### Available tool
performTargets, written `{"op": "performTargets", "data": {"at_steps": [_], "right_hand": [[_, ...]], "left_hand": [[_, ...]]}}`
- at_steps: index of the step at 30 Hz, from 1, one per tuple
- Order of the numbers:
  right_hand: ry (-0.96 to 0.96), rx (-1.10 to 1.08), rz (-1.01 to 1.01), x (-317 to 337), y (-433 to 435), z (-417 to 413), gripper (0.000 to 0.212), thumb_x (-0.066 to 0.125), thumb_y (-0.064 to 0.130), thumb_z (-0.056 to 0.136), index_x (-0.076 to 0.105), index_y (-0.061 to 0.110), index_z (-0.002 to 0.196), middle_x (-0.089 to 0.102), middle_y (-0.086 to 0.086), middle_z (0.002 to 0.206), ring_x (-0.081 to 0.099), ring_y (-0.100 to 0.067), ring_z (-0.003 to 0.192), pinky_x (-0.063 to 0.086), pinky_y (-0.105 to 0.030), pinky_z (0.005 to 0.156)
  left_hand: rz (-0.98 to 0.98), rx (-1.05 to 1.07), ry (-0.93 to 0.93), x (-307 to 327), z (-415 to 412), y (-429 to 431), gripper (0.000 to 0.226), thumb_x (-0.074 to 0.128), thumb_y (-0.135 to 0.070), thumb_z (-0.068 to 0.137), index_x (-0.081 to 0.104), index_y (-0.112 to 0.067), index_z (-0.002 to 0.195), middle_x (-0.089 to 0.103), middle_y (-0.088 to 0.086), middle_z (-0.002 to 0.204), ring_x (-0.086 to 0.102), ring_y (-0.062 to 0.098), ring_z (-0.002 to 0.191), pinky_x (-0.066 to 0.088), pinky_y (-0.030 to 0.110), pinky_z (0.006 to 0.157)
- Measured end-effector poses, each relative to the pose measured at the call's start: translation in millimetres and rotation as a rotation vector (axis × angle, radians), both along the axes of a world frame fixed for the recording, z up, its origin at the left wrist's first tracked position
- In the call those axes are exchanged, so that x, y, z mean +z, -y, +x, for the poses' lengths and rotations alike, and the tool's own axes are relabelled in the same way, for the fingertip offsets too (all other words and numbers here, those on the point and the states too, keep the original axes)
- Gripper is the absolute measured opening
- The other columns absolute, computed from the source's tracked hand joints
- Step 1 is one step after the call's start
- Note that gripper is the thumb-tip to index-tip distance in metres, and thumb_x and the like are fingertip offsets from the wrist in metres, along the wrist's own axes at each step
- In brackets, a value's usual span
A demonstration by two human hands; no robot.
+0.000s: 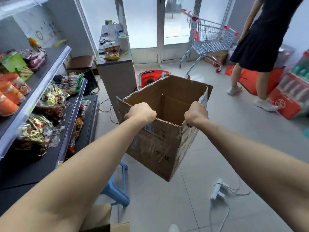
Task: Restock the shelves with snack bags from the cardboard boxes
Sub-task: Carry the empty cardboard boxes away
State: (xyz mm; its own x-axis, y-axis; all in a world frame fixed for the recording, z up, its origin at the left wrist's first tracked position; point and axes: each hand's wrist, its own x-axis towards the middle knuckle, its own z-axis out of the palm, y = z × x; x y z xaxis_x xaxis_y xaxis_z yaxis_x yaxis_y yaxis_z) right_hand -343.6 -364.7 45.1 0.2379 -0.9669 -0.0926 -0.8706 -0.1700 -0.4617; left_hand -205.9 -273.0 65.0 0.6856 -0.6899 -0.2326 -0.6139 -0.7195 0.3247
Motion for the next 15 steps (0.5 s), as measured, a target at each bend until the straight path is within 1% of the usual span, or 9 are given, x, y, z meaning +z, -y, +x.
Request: {"op": "performTargets", "data": {"at_steps": [3, 6, 8, 11, 15], "right_hand": [[-0.002, -0.023, 0.004, 3, 26, -9, 0.034, 0.052, 0.006, 0.09, 0.05, -0.002, 0.124, 0.06, -0.018, 0.119, 0.059, -0.034, 0.109, 0.046, -0.031, 0.077], [0.003, -0.076, 0.0, 5, 50, -13, 0.032, 0.052, 0.005, 0.09, 0.052, -0.002, 0.121, 0.061, -0.018, 0.118, 0.06, -0.035, 0.108, 0.042, -0.029, 0.073], [0.003, -0.111, -0.001, 6, 66, -13, 0.03, 0.052, 0.004, 0.089, 0.054, -0.002, 0.118, 0.063, -0.018, 0.115, 0.06, -0.035, 0.107, 0.041, -0.028, 0.072], [0.011, -0.17, 0.004, 7, 92, -10, 0.027, 0.053, 0.005, 0.087, 0.059, -0.003, 0.112, 0.065, -0.019, 0.11, 0.063, -0.035, 0.102, 0.043, -0.03, 0.07], [0.033, -0.261, -0.007, 12, 129, -3, 0.026, 0.053, 0.006, 0.086, 0.062, -0.003, 0.108, 0.066, -0.02, 0.11, 0.063, -0.037, 0.101, 0.043, -0.03, 0.07]], "left_hand": [[-0.002, -0.047, -0.003, 1, -5, 32, 0.015, 0.05, -0.025, 0.089, 0.055, -0.011, 0.087, 0.059, 0.008, 0.092, 0.055, 0.026, 0.088, 0.048, 0.044, 0.095], [-0.007, -0.098, -0.009, 3, -5, 63, 0.015, 0.05, -0.024, 0.088, 0.056, -0.011, 0.086, 0.058, 0.008, 0.091, 0.058, 0.03, 0.093, 0.048, 0.045, 0.095], [-0.011, -0.134, -0.008, 4, -2, 84, 0.015, 0.05, -0.024, 0.088, 0.055, -0.01, 0.087, 0.056, 0.008, 0.09, 0.055, 0.028, 0.089, 0.047, 0.044, 0.095], [-0.015, -0.188, -0.009, 7, 4, 117, 0.015, 0.05, -0.025, 0.087, 0.055, -0.01, 0.087, 0.056, 0.008, 0.091, 0.052, 0.029, 0.087, 0.048, 0.046, 0.095], [-0.022, -0.294, -0.001, 13, 17, 165, 0.016, 0.05, -0.025, 0.086, 0.054, -0.01, 0.085, 0.055, 0.009, 0.09, 0.055, 0.032, 0.089, 0.048, 0.046, 0.095]]}}
